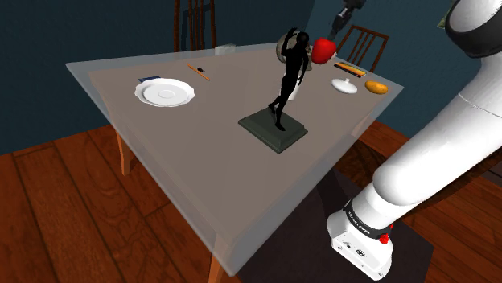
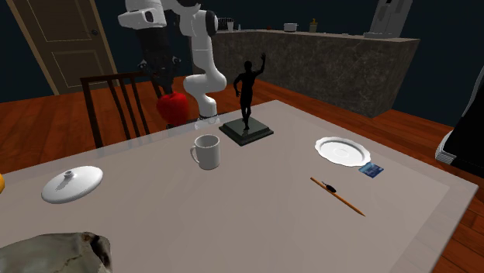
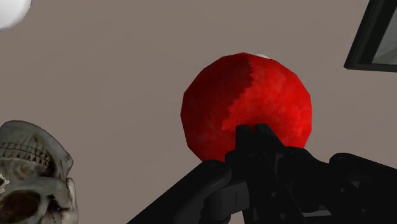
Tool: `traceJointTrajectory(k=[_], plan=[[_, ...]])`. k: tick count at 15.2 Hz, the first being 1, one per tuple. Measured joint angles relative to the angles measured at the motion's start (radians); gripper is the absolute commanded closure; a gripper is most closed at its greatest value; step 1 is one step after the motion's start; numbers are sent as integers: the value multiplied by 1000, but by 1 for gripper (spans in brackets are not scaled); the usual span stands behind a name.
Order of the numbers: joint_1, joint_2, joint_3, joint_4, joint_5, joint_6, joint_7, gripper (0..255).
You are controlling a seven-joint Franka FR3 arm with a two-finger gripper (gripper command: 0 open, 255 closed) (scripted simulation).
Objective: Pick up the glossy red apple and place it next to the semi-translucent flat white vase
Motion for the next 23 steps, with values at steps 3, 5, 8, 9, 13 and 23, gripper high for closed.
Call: traceJointTrajectory(k=[3, 5, 8, 9, 13, 23], plan=[[-28, -36, -28, -35, -8, -6, -56, 255], [-47, -61, -48, -60, -14, -9, -95, 255], [-75, -75, -81, -72, -16, -18, -156, 255], [-87, -78, -95, -69, -16, -27, -179, 255], [-130, -96, -146, -91, -21, -34, -274, 255], [-193, -92, -226, -130, -15, -11, -421, 255]])
